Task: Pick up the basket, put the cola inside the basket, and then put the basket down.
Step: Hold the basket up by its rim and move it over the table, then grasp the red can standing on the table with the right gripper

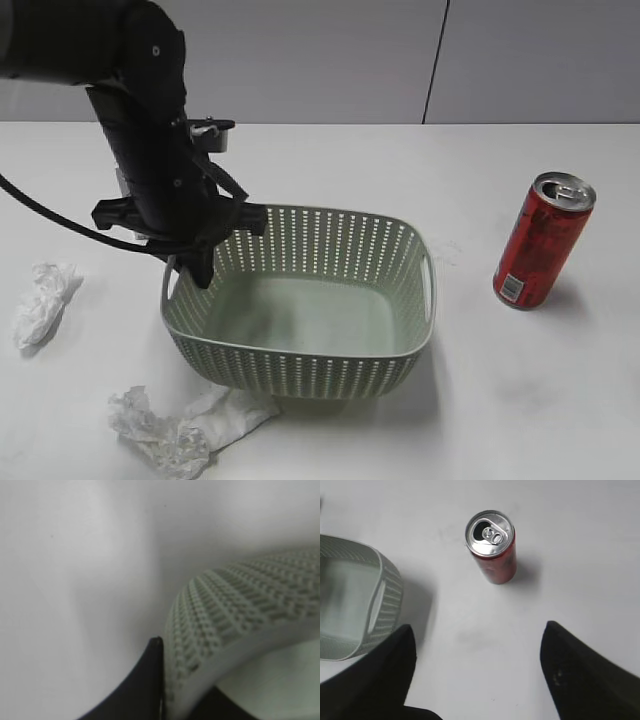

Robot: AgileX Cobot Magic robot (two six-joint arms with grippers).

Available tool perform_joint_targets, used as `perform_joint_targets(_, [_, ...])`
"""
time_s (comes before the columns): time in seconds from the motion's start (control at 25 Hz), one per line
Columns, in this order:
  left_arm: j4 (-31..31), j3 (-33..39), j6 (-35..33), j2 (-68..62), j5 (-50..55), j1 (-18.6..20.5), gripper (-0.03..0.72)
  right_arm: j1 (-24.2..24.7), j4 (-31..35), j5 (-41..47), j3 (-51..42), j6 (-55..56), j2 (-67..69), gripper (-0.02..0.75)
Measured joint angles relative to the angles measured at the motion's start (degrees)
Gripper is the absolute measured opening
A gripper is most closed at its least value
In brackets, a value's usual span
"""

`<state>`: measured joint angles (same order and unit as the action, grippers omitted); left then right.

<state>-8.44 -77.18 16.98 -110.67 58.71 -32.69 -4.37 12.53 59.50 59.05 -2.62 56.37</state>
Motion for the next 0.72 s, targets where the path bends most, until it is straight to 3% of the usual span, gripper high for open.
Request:
perform_joint_targets(0.4, [0.0,0.0,0.0,-0.06,-0.66,0.0,-0.004,0.0,-2.61,2.37,16.33,0.06,29.74,0.587])
perform_joint_targets(0.72, [-0.44,0.0,0.0,-0.06,-0.83,0.0,-0.004,0.0,-5.99,6.75,22.04,0.06,46.53,0.587])
